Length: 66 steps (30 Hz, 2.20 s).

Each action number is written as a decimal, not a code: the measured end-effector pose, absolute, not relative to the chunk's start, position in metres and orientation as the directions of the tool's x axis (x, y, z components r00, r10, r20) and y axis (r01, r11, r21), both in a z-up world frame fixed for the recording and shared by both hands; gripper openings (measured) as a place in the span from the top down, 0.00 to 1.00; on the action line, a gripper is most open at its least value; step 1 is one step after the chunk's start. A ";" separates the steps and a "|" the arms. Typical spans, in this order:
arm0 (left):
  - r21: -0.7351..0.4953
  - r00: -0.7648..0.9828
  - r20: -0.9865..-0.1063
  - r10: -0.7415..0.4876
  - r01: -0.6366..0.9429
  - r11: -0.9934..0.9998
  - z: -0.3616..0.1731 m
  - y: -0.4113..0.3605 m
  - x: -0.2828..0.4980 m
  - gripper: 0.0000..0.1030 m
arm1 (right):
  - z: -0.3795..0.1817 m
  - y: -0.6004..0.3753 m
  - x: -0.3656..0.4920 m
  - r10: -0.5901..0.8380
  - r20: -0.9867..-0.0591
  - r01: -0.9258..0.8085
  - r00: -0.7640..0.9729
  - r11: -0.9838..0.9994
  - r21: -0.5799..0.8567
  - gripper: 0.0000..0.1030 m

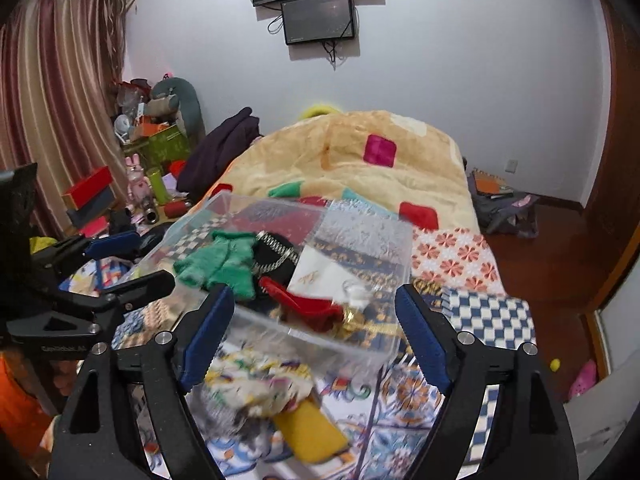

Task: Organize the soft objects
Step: 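Grasp the black-and-white beaded cord with the left tool while the right tool grasps the yellow floral scrunchie, then move both items over the clear box and open both tools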

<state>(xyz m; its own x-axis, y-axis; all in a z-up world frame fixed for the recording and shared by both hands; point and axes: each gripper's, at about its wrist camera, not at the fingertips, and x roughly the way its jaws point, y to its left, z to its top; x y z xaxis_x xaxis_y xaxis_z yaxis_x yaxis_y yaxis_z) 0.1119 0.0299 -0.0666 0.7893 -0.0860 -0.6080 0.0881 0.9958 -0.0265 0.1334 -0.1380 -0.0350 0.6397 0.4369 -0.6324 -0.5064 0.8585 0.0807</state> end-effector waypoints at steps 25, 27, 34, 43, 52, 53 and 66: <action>-0.024 0.609 -0.790 -0.066 0.077 0.997 -0.148 0.029 0.114 0.65 | -0.103 -0.116 0.121 0.488 -0.762 -0.541 0.426 0.812 0.218 0.31; -0.007 0.610 -0.790 -0.055 0.082 0.997 -0.149 0.027 0.116 0.68 | -0.105 -0.118 0.122 0.489 -0.765 -0.541 0.420 0.812 0.221 0.41; -0.026 0.612 -0.787 -0.076 0.091 0.995 -0.149 0.028 0.117 0.94 | -0.101 -0.120 0.119 0.490 -0.758 -0.548 0.431 0.809 0.211 0.73; -0.029 0.660 -0.745 -0.092 0.106 0.994 -0.135 0.024 0.096 0.95 | -0.078 -0.124 0.106 0.512 -0.710 -0.572 0.483 0.799 0.186 0.82; -0.039 0.752 -0.650 -0.109 0.111 0.993 -0.084 0.026 0.075 0.95 | -0.042 -0.130 0.092 0.540 -0.638 -0.586 0.549 0.793 0.166 0.82; -0.040 0.761 -0.639 -0.112 0.113 0.993 -0.078 0.027 0.073 0.95 | -0.039 -0.130 0.091 0.541 -0.632 -0.588 0.555 0.792 0.162 0.82; -0.066 0.854 -0.503 -0.134 0.117 0.991 -0.018 0.029 0.083 0.95 | 0.009 -0.137 0.098 0.551 -0.507 -0.585 0.663 0.804 0.108 0.82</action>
<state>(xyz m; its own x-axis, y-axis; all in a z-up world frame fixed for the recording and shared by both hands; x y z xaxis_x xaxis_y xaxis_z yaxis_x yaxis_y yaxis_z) 0.0830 0.0293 -0.0178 0.8538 -0.1341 -0.5031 0.1165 0.9910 -0.0664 0.0980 -0.1366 0.0087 0.6632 0.5505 -0.5070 -0.5846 0.8040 0.1084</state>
